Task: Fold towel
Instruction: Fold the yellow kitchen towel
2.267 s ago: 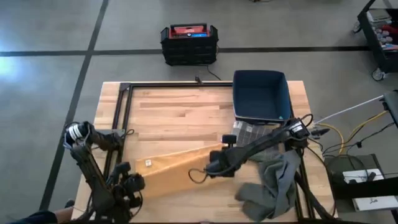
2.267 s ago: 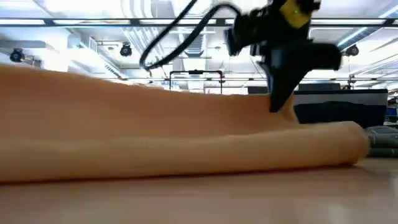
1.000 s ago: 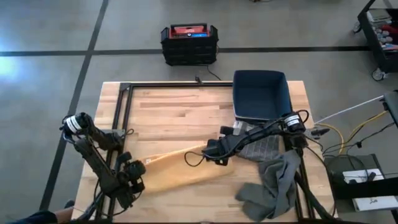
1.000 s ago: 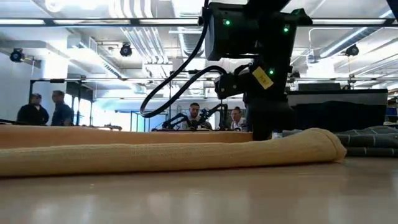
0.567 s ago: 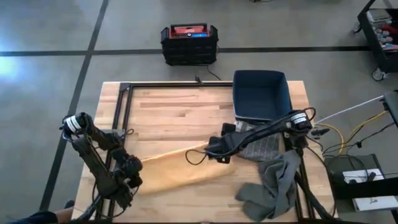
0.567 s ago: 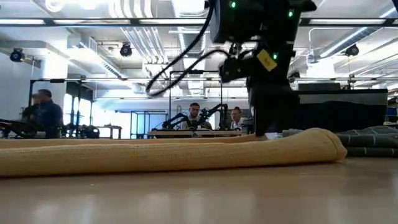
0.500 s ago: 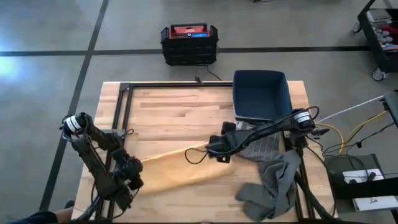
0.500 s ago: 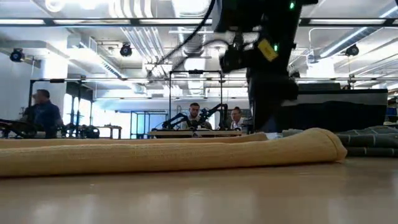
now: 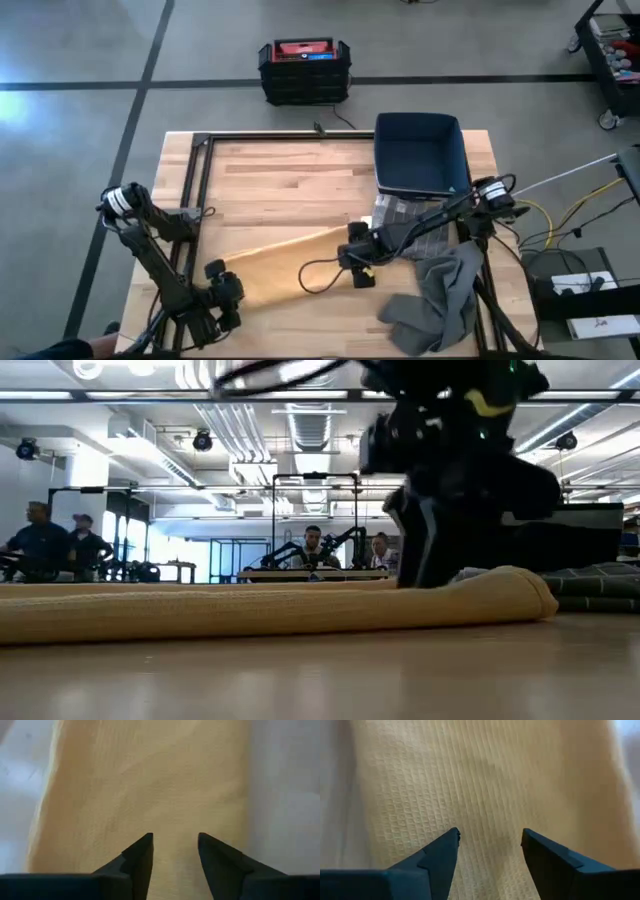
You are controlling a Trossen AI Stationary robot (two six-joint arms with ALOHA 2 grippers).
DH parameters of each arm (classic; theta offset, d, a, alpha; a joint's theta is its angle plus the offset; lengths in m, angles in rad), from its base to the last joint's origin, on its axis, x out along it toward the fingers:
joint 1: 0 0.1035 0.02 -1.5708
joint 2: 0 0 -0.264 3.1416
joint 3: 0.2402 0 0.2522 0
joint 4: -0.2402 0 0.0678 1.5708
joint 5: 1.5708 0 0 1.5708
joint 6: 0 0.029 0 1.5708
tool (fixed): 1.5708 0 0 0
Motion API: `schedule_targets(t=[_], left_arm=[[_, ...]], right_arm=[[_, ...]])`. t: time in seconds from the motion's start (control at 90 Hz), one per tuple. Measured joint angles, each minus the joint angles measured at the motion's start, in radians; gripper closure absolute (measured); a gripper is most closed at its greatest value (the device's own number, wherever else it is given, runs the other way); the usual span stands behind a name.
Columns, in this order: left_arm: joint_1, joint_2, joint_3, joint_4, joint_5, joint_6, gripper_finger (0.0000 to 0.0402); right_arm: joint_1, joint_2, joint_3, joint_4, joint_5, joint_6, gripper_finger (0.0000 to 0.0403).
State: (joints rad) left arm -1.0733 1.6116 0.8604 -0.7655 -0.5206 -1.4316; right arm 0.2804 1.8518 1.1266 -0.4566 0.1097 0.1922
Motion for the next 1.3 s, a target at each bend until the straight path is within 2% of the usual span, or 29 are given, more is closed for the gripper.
schedule_targets(t=[0.189,0.378,0.533,0.644,0.733,0.833,0.922,1.078,1.189,1.3], left_arm=[[-0.005,0.000,-0.029,0.040,0.089,-0.020,0.0300],[-0.011,-0.018,-0.014,0.032,0.094,0.011,0.0315],[0.015,-0.066,0.040,-0.058,0.070,0.077,0.0323],[0.035,-0.121,0.078,-0.176,-0.002,0.089,0.0324],[0.063,-0.182,0.089,-0.258,-0.060,0.088,0.0311],[0.117,-0.244,0.065,-0.331,-0.059,0.090,0.0276],[0.184,-0.284,0.012,-0.334,0.004,0.183,0.0237],[0.278,-0.328,-0.081,-0.227,0.099,0.398,0.0182],[0.312,-0.340,-0.123,-0.185,0.135,0.469,0.0177],[0.321,-0.337,-0.170,-0.140,0.180,0.509,0.0198]], right_arm=[[0.079,0.012,-0.040,0.086,-0.082,0.130,0.0223],[0.180,0.015,-0.017,0.104,-0.092,0.196,0.0238],[0.210,-0.006,0.119,-0.128,-0.096,0.155,0.0247],[0.188,-0.037,0.226,-0.304,-0.009,0.112,0.0253],[0.162,-0.053,0.262,-0.353,0.097,0.104,0.0256],[0.129,-0.068,0.268,-0.342,0.150,0.106,0.0252],[0.107,-0.068,0.245,-0.341,0.153,0.123,0.0242],[0.095,-0.059,0.162,-0.299,0.150,0.161,0.0225],[0.101,-0.056,0.107,-0.248,0.137,0.200,0.0218],[0.109,-0.055,0.071,-0.215,0.098,0.224,0.0218]])
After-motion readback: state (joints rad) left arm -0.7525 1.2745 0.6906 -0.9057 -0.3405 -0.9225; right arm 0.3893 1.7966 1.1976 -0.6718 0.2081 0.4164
